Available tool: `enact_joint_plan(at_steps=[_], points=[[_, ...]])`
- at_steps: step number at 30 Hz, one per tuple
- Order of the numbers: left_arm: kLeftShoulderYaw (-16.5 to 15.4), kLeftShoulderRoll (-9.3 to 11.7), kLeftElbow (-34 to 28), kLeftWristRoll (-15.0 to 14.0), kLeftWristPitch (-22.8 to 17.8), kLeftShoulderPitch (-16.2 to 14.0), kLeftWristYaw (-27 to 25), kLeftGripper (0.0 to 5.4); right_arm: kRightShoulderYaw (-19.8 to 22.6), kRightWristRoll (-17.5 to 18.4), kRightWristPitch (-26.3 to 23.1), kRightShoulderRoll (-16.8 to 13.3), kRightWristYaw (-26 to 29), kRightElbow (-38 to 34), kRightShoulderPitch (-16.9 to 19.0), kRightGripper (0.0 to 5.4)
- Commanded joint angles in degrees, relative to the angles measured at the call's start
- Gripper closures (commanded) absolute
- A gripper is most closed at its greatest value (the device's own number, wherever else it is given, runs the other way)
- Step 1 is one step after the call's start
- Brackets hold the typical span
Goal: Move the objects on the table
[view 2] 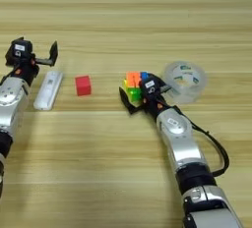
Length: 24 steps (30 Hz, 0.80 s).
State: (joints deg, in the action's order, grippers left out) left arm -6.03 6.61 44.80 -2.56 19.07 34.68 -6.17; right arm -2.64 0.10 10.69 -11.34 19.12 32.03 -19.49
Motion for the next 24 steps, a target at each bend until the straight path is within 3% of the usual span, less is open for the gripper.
enact_joint_plan(at_steps=[1,9,24], points=[[0.1,0.2,0.2,0.4,0.3,0.7,0.5,0.00,0.3,-0.3,-0.7,-0.1,-0.3,1.3,-1.3,0.04],[0.2,0.2,0.2,0.4,0.3,0.7,0.6,0.00,0.4,-0.2,0.2,-0.1,-0.2,1.7,-1.5,0.04],[0.3,0.1,0.1,0.4,0.2,0.6,0.7,0.00,0.6,0.5,3.7,0.6,0.3,0.3,-1.2,1.69]])
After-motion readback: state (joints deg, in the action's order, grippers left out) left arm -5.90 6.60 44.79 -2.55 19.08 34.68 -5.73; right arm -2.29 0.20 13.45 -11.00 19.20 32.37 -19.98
